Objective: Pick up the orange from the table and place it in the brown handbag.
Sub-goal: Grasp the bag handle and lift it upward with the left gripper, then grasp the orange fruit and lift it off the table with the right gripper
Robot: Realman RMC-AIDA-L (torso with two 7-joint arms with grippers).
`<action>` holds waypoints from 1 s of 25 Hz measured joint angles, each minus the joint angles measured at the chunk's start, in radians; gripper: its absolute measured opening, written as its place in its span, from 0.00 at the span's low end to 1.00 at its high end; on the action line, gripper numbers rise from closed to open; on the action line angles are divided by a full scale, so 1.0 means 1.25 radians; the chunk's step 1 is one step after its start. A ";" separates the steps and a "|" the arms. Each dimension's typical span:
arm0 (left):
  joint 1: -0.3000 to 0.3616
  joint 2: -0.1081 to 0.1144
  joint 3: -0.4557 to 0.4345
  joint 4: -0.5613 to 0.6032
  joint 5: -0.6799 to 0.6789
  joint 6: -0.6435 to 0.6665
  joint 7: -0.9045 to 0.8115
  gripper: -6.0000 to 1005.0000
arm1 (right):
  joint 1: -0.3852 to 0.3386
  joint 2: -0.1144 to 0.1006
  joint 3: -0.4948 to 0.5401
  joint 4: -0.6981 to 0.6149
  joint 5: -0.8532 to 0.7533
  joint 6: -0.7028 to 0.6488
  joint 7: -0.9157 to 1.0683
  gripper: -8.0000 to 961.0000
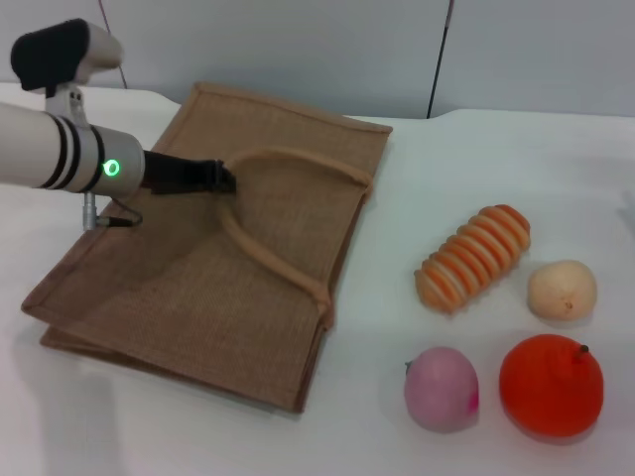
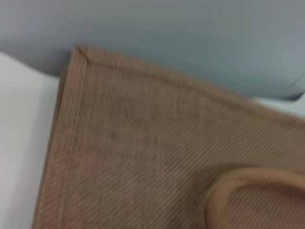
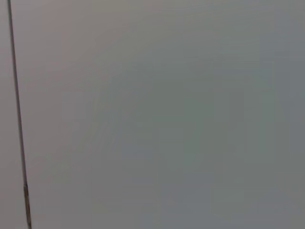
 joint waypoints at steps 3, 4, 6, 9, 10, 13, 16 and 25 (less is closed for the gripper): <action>0.032 0.000 0.000 0.027 -0.095 -0.037 0.053 0.14 | -0.001 0.000 -0.008 0.003 -0.007 -0.008 0.004 0.91; 0.045 0.000 0.000 0.040 -0.130 -0.052 0.071 0.14 | -0.002 -0.001 -0.010 0.004 -0.013 -0.012 0.006 0.91; 0.066 0.000 0.000 0.054 -0.186 -0.074 0.108 0.14 | -0.004 -0.001 -0.013 0.005 -0.033 -0.027 0.009 0.91; 0.094 0.003 0.000 0.058 -0.282 -0.109 0.174 0.14 | -0.012 -0.002 -0.018 -0.002 -0.085 -0.072 0.046 0.91; 0.101 0.003 0.000 0.058 -0.309 -0.117 0.190 0.13 | -0.014 -0.003 -0.022 -0.010 -0.106 -0.093 0.069 0.91; 0.132 0.004 0.000 0.059 -0.418 -0.142 0.258 0.13 | -0.016 -0.006 -0.038 -0.054 -0.169 -0.155 0.151 0.91; 0.161 0.004 0.000 0.058 -0.515 -0.171 0.321 0.13 | -0.016 -0.006 -0.052 -0.118 -0.241 -0.216 0.230 0.91; 0.208 0.006 0.000 0.052 -0.651 -0.239 0.410 0.13 | -0.006 -0.013 -0.111 -0.268 -0.460 -0.374 0.361 0.90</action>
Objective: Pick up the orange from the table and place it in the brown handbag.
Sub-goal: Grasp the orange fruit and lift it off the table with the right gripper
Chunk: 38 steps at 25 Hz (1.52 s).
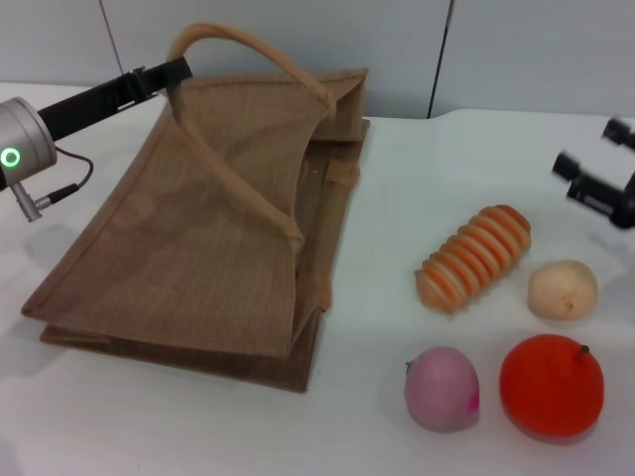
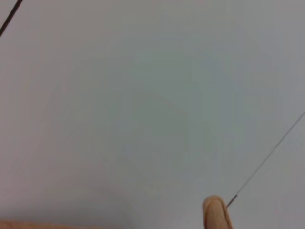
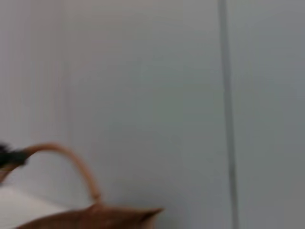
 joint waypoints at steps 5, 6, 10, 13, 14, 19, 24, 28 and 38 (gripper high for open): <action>0.001 0.000 -0.001 -0.001 -0.007 -0.002 0.012 0.13 | 0.003 0.000 -0.043 -0.066 -0.083 -0.072 0.034 0.89; 0.002 0.000 -0.001 -0.001 -0.008 -0.002 0.014 0.13 | 0.003 0.000 -0.050 -0.080 -0.096 -0.086 0.042 0.89; 0.002 0.000 -0.001 -0.002 -0.009 0.002 0.016 0.13 | 0.003 -0.001 -0.083 -0.136 -0.150 -0.136 0.083 0.88; 0.003 0.000 -0.001 -0.002 -0.010 0.003 0.016 0.13 | 0.003 -0.001 -0.098 -0.162 -0.198 -0.163 0.107 0.87; 0.004 0.000 -0.001 -0.002 -0.010 0.003 0.016 0.13 | 0.003 -0.002 -0.099 -0.167 -0.212 -0.175 0.109 0.87; 0.010 0.000 -0.001 -0.003 -0.015 0.003 0.017 0.13 | 0.003 -0.004 -0.105 -0.185 -0.268 -0.210 0.113 0.86; 0.016 0.005 -0.001 -0.002 -0.034 -0.002 0.017 0.13 | 0.003 -0.012 -0.106 -0.188 -0.312 -0.232 0.114 0.85; 0.017 0.005 -0.001 -0.002 -0.034 -0.002 0.017 0.13 | 0.003 -0.016 -0.107 -0.188 -0.340 -0.245 0.115 0.84; 0.016 0.005 -0.001 -0.002 -0.034 -0.001 0.014 0.13 | 0.025 -0.016 -0.138 -0.187 -0.411 -0.210 0.155 0.82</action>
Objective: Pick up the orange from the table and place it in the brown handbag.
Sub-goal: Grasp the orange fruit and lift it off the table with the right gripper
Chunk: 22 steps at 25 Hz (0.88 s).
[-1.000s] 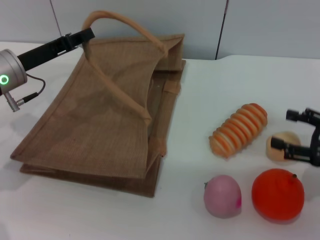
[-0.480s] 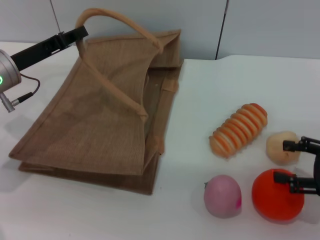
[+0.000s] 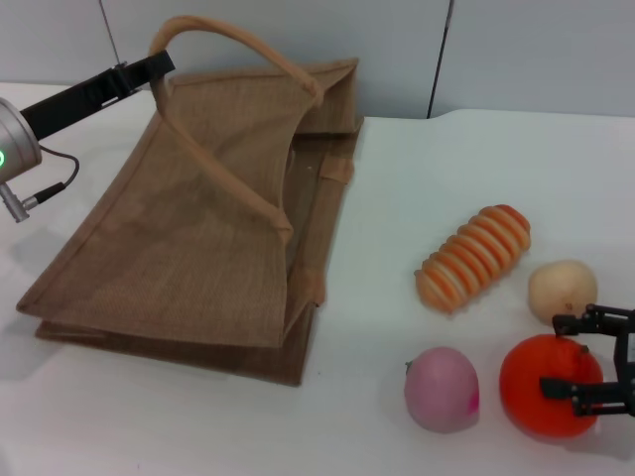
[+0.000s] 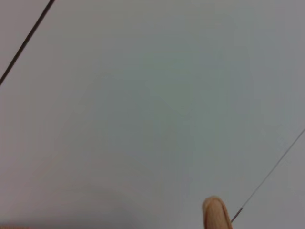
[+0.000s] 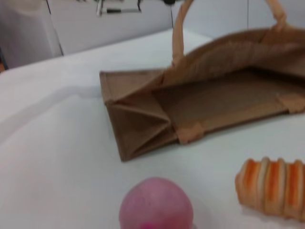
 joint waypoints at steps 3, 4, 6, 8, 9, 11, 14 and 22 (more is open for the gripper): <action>0.000 0.000 0.000 0.000 0.000 0.002 0.000 0.13 | 0.005 -0.002 -0.009 -0.002 -0.013 0.005 0.012 0.82; 0.000 0.000 0.000 0.000 0.000 0.002 0.000 0.13 | 0.005 -0.003 -0.013 -0.002 -0.013 0.006 0.015 0.82; 0.000 0.001 0.000 0.000 0.000 0.003 0.000 0.13 | 0.004 -0.005 -0.019 -0.003 -0.013 0.008 0.016 0.81; 0.000 0.001 0.000 0.000 0.000 0.003 0.000 0.13 | 0.003 -0.005 -0.025 -0.003 -0.013 0.008 0.018 0.81; 0.000 0.001 0.000 0.000 0.000 0.002 -0.001 0.13 | 0.003 -0.005 -0.029 -0.003 -0.014 0.009 0.018 0.81; 0.000 0.001 0.000 0.000 0.000 0.001 -0.001 0.13 | 0.004 -0.005 -0.039 -0.003 -0.014 0.009 0.020 0.80; 0.000 0.001 0.000 0.000 0.000 0.000 -0.002 0.13 | 0.006 -0.005 -0.047 -0.003 -0.014 0.009 0.021 0.80; -0.002 0.001 0.000 0.000 0.000 -0.001 -0.005 0.13 | 0.006 -0.003 -0.051 -0.004 -0.014 0.030 0.021 0.65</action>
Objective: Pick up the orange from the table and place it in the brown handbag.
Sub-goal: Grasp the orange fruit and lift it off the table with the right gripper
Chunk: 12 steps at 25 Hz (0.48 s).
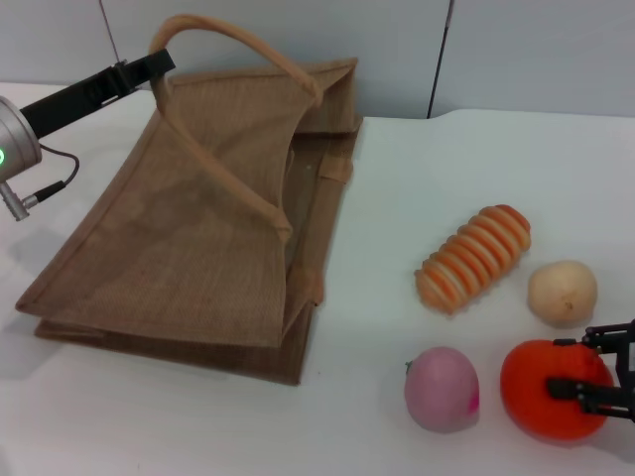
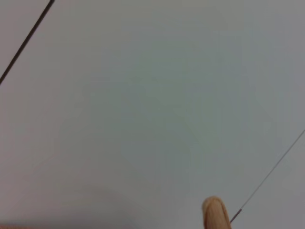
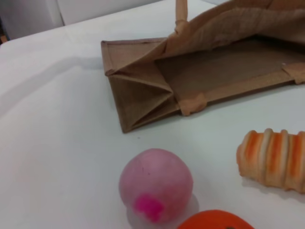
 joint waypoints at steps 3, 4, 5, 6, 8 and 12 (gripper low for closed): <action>0.000 0.000 0.000 0.000 0.000 -0.001 0.000 0.13 | 0.002 0.002 0.006 -0.010 0.002 0.003 0.001 0.59; 0.000 0.000 0.000 0.000 0.000 -0.002 0.000 0.13 | 0.002 0.005 0.013 -0.016 0.004 0.003 0.000 0.57; 0.000 0.000 0.000 0.000 0.000 -0.005 0.000 0.13 | 0.002 0.008 0.020 -0.021 0.006 0.002 -0.005 0.54; 0.000 0.000 0.000 0.000 0.000 -0.008 0.000 0.13 | 0.002 0.010 0.025 -0.026 0.007 0.001 -0.010 0.51; 0.000 0.000 0.000 0.000 0.000 -0.018 0.000 0.13 | 0.004 0.012 0.030 -0.031 0.018 -0.008 -0.019 0.47; -0.001 0.000 0.000 0.000 -0.011 -0.055 0.002 0.13 | 0.006 0.012 0.030 -0.032 0.077 -0.018 -0.028 0.43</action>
